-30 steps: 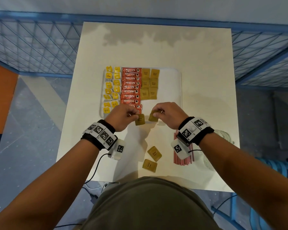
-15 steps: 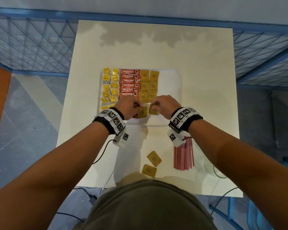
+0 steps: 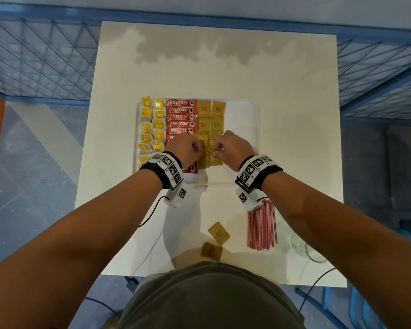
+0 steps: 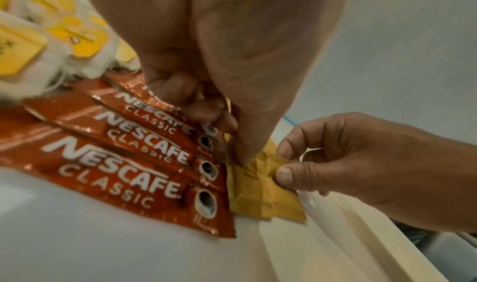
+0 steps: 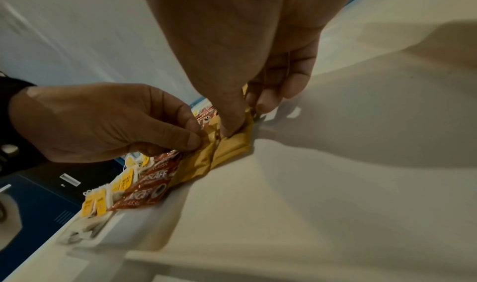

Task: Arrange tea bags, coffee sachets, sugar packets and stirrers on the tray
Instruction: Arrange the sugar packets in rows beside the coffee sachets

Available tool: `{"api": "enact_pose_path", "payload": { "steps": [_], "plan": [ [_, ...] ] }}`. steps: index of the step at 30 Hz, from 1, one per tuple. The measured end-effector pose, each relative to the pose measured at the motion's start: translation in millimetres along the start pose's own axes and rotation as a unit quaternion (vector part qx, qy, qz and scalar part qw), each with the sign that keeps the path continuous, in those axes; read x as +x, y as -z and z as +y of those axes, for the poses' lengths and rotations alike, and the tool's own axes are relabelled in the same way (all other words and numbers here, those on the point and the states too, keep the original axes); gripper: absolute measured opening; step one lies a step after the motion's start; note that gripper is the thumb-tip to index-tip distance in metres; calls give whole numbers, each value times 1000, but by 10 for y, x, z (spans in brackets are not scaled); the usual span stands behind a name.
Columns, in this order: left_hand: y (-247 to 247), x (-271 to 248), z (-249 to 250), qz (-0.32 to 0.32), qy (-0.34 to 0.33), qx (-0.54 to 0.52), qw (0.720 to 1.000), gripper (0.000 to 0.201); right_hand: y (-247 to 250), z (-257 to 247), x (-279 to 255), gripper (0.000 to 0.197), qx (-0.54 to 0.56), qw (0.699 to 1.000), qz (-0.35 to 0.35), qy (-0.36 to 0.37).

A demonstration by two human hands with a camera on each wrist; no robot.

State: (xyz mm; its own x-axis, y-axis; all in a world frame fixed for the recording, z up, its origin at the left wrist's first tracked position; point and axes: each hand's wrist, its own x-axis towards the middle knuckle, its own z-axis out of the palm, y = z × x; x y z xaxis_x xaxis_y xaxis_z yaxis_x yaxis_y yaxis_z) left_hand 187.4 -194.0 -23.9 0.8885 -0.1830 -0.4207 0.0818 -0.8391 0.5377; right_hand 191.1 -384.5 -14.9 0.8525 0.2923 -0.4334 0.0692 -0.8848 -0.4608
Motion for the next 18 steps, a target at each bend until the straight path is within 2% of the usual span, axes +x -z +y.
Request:
{"api": "enact_pose_path", "payload": {
  "steps": [5,8,11,18],
  "plan": [
    [-27,22,-2,23,2,-8,1000,9,-52,51,16,30,11,1000,21,1],
    [-26,34,-17,45,-3,-11,999,24,-69,83,18,38,12,999,27,18],
    [-36,37,-51,45,-4,-10,999,35,-77,112,13,39,3,1000,22,17],
    [-64,28,-32,46,-3,-13,999,39,-83,149,7,40,-1,1000,15,0]
  ]
}}
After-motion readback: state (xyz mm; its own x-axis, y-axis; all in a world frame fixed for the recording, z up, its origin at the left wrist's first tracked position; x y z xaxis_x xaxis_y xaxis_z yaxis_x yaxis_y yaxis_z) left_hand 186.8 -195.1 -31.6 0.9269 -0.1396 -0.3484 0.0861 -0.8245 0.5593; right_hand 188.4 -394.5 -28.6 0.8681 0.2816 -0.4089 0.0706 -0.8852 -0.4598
